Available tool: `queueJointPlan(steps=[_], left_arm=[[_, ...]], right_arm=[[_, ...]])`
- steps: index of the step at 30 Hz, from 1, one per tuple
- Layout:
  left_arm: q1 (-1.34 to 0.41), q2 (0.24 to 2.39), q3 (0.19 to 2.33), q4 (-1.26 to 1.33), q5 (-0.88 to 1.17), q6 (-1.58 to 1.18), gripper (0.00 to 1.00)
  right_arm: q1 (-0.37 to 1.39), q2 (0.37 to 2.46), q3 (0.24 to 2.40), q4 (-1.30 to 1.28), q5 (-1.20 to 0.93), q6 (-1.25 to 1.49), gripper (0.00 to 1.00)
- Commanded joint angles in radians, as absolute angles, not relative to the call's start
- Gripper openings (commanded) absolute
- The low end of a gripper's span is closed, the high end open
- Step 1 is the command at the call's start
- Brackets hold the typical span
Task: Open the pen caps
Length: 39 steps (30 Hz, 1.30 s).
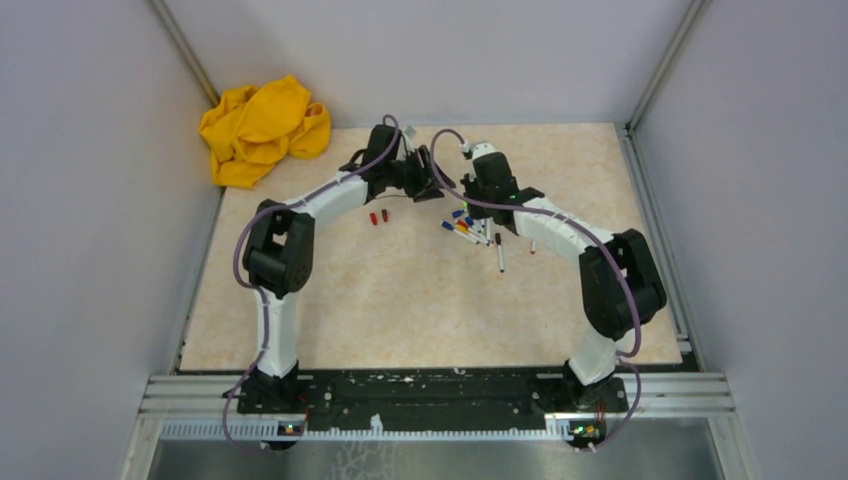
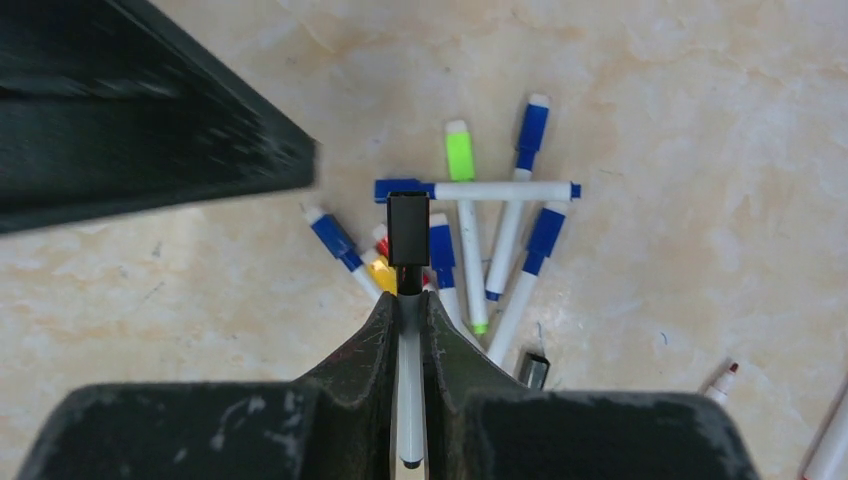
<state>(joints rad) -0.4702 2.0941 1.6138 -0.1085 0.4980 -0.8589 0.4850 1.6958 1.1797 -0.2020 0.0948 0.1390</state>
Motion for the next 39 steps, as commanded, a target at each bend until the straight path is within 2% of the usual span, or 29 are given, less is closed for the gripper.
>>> queueJointPlan(steps=[1,10,24,27,30,33,37,39], left_arm=[[-0.499,2.138,1.662,-0.078,0.541,-0.913,0.55],[-0.513,2.149,1.64,-0.028,0.558,-0.952,0.51],[-0.517,2.154,1.614,-0.008,0.563,-0.967,0.35],[-0.517,2.152,1.609,0.02,0.565,-0.963,0.24],[-0.518,2.143,1.599,0.026,0.55,-0.954,0.01],[-0.517,2.132,1.592,0.025,0.535,-0.943,0.0],[-0.515,2.132,1.612,0.017,0.548,-0.934,0.0],[-0.515,2.138,1.628,0.009,0.572,-0.931,0.0]], right_arm=[[0.514,1.689,1.253,-0.15,0.054,0.161,0.0],[0.523,1.713,1.283,-0.136,0.009,0.182,0.0],[0.529,1.73,1.285,-0.127,0.003,0.189,0.0],[0.529,1.725,1.282,-0.126,0.006,0.19,0.0],[0.53,1.712,1.264,-0.111,0.012,0.192,0.0],[0.529,1.696,1.236,-0.093,0.015,0.189,0.0],[0.529,1.682,1.199,-0.062,0.003,0.183,0.18],[0.529,1.683,1.193,-0.055,0.003,0.183,0.23]])
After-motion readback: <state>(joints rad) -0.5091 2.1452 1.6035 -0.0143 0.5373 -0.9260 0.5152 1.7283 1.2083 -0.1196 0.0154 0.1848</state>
